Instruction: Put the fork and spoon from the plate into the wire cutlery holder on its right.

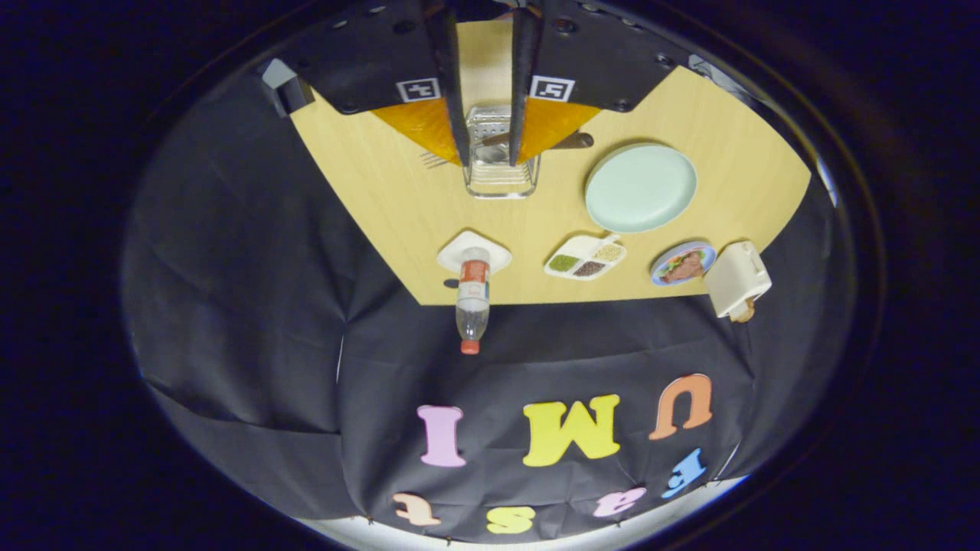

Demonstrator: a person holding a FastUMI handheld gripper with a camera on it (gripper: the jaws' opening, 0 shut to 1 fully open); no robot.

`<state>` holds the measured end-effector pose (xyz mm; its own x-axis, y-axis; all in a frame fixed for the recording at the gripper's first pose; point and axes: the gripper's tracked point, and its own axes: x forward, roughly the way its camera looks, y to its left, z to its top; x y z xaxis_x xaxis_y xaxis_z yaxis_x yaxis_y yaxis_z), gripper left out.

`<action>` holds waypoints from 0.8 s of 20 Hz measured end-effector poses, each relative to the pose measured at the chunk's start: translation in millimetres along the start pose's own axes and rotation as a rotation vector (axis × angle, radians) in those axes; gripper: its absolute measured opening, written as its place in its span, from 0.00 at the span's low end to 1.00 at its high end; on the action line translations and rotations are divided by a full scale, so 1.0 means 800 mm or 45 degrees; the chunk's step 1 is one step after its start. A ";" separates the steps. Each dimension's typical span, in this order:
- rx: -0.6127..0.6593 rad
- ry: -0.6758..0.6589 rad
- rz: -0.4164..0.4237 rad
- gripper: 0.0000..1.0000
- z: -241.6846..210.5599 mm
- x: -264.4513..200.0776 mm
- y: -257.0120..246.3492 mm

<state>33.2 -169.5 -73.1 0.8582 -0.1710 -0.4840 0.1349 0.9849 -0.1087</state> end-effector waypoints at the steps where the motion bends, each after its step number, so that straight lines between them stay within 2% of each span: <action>1: -0.035 -0.059 -0.004 0.32 0.011 -0.008 0.006; 2: -0.063 -0.118 -0.009 0.37 0.020 -0.015 0.011; 4: -0.088 -0.209 -0.024 0.40 0.036 -0.029 0.015; 10: 0.033 -0.345 -0.035 0.54 0.061 -0.068 0.015; 14: 0.058 -0.467 -0.019 0.78 0.071 -0.107 0.032; 16: 0.045 -0.514 -0.014 0.82 0.073 -0.127 0.045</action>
<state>-20.2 -115.4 23.0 0.9811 -0.1638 -0.1026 0.1562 0.9846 -0.0783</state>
